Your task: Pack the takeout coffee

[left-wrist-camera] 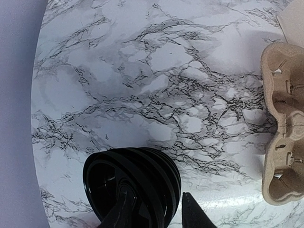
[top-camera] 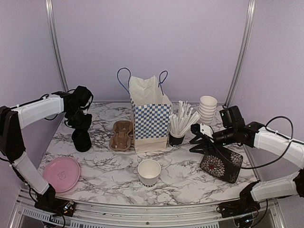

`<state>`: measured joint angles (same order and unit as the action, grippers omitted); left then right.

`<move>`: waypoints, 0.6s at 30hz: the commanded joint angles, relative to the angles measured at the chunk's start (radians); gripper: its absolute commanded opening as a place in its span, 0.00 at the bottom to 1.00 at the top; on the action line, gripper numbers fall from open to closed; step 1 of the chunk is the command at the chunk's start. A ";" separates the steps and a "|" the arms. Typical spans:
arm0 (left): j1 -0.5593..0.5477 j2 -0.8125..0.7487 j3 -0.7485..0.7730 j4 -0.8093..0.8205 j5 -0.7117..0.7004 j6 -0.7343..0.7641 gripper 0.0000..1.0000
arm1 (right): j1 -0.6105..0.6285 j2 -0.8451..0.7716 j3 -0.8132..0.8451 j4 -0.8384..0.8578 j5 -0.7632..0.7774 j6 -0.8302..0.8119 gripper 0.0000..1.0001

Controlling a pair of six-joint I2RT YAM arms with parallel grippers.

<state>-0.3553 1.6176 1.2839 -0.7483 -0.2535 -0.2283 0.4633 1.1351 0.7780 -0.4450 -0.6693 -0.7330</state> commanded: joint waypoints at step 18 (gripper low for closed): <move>0.004 0.008 -0.006 -0.039 0.029 -0.028 0.14 | -0.006 0.003 -0.003 0.030 -0.029 0.006 0.37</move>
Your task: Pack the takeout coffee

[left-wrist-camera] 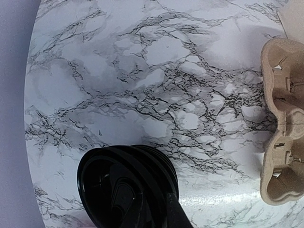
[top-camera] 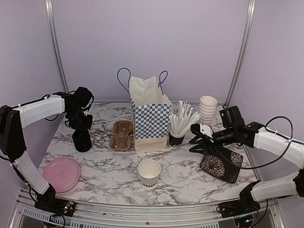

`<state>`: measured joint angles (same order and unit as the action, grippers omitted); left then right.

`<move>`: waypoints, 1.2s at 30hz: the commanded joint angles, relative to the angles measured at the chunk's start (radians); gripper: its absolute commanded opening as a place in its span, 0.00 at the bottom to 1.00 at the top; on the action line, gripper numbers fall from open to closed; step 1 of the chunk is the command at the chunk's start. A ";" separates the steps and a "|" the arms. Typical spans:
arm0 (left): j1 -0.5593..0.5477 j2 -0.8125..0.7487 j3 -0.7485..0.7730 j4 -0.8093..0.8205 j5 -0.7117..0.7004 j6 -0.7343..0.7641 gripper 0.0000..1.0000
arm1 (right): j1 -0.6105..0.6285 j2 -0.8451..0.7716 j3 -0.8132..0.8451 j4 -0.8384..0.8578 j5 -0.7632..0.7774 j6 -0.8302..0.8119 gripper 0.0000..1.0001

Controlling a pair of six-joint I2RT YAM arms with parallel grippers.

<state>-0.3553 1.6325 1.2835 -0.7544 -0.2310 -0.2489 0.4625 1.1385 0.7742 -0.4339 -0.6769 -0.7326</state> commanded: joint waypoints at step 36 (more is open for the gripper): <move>0.087 0.084 0.236 -0.042 -0.152 0.056 0.56 | -0.005 0.011 0.019 0.007 -0.043 0.014 0.36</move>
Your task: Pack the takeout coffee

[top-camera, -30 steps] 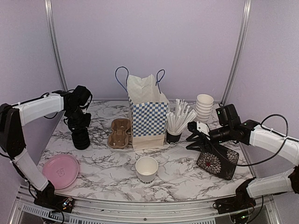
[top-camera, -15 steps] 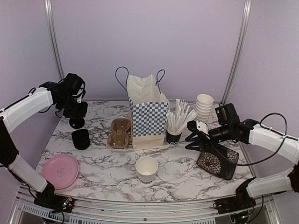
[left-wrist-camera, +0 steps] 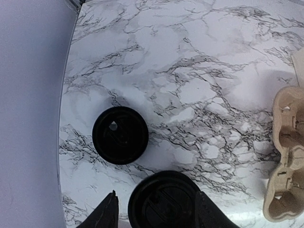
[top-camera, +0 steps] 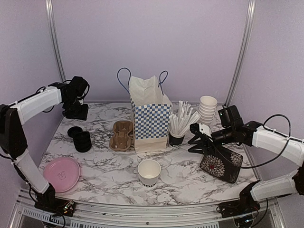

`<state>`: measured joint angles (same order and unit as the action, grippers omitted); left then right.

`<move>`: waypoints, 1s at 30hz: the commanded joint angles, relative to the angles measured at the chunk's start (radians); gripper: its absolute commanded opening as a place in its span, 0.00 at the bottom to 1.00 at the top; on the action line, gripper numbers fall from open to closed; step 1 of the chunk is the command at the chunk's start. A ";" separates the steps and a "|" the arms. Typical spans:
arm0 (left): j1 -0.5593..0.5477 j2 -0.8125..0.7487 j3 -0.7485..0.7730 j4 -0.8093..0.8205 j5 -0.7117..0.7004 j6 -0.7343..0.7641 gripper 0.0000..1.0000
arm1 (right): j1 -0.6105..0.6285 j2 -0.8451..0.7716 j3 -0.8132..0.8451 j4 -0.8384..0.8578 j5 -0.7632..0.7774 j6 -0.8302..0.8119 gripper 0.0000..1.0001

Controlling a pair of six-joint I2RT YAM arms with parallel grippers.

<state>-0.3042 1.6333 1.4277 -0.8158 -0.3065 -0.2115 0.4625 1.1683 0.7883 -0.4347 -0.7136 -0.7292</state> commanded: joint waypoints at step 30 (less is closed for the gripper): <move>0.250 0.247 -0.029 0.191 0.115 -0.072 0.44 | -0.005 0.000 -0.011 0.018 0.045 -0.009 0.36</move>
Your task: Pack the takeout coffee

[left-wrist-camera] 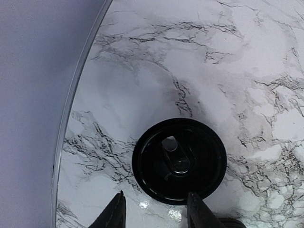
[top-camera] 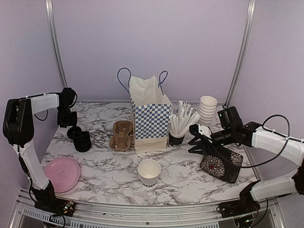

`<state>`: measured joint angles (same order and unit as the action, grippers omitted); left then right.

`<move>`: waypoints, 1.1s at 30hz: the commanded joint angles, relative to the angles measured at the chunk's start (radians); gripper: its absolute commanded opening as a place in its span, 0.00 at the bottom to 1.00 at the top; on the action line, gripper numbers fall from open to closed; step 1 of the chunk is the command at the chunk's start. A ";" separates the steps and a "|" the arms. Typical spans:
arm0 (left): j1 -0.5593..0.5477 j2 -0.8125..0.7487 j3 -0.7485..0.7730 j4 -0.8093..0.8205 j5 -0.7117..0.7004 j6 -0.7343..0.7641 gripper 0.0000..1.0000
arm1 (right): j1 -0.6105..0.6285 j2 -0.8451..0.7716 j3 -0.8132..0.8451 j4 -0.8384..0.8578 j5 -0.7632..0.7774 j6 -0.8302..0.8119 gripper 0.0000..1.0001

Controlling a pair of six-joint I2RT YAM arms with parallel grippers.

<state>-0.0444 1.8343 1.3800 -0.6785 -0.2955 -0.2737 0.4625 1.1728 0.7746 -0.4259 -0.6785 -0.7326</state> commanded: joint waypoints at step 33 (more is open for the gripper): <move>-0.057 0.279 0.175 0.037 0.072 0.005 0.30 | 0.007 0.013 0.006 -0.013 0.037 -0.036 0.36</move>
<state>-0.0963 2.0911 1.5368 -0.6285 -0.2176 -0.2726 0.4625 1.1755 0.7738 -0.4267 -0.6464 -0.7597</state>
